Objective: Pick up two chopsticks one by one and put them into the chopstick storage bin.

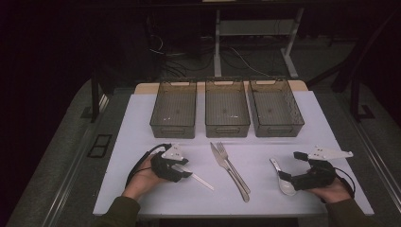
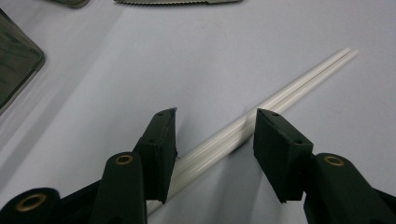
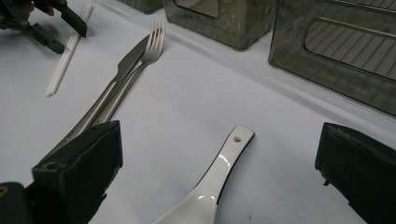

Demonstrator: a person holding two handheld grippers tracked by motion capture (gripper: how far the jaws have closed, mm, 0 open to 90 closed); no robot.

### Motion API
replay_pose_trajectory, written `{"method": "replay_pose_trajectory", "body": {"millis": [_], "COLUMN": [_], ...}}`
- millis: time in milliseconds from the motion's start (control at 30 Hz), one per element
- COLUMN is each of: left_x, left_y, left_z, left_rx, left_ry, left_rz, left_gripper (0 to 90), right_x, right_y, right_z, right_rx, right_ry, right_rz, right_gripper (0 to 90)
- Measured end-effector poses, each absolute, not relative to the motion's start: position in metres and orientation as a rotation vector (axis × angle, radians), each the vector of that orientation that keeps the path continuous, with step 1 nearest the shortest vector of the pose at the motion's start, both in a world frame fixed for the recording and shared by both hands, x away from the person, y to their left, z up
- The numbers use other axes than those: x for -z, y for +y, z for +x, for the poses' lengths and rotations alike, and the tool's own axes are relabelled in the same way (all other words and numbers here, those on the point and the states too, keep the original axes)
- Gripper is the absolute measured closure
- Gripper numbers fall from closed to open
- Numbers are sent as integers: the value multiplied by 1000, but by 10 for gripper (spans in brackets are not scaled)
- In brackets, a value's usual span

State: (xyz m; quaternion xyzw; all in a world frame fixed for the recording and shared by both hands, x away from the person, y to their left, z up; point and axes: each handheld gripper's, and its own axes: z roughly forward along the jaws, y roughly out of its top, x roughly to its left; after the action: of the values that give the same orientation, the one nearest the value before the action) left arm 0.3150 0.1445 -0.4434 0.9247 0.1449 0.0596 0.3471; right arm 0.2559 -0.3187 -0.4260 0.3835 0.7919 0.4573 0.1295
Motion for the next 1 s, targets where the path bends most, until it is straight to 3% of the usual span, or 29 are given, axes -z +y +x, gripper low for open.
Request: {"method": "replay_pose_trajectory", "body": {"millis": [467,767,1000], "left_x": [439,439,437], "left_y": [143,143,138], "left_z": [318,320,318], "left_rx": [-193,-185,-150], "left_ry": [388,395,380], "left_rz": [2419,2419,2411], "left_gripper": [573,597,667], "right_x": [426,426,426], "right_y": [-319,-319,-319], "right_z": [256,256,256], "right_rx": [-1332,-1332,-1332], "right_ry": [2301,2305,2307], "right_rz": [1119,1120,1121], "right_gripper": [7,7,7]}}
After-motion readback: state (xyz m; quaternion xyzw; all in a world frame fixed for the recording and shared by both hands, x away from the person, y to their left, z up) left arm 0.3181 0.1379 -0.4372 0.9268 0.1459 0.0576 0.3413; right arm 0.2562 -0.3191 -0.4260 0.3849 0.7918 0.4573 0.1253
